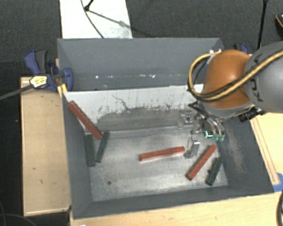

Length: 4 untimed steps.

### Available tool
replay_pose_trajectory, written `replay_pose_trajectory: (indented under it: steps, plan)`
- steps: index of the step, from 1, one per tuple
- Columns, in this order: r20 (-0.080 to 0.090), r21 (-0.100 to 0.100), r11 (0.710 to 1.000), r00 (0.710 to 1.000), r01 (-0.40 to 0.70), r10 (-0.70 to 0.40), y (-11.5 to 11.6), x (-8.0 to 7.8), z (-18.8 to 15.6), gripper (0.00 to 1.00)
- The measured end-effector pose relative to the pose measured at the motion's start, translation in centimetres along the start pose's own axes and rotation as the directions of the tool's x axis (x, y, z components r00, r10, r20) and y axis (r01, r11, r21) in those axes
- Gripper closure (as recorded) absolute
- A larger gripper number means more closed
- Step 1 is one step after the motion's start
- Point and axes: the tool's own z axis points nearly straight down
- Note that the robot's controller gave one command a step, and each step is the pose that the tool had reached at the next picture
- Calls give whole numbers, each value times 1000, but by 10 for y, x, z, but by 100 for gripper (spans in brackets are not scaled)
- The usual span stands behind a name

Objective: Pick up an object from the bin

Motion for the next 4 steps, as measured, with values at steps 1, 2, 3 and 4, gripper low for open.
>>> replay_pose_trajectory:
  steps: [1,2,3,4]
  plan:
    - [1,-2,998,998,60,-60,60,15,63,0]
    - [12,1,997,997,81,-81,55,13,27,0]
    - [4,0,999,999,46,-46,47,18,29,0]
    - [2,0,1000,1000,-23,23,47,30,60,0]
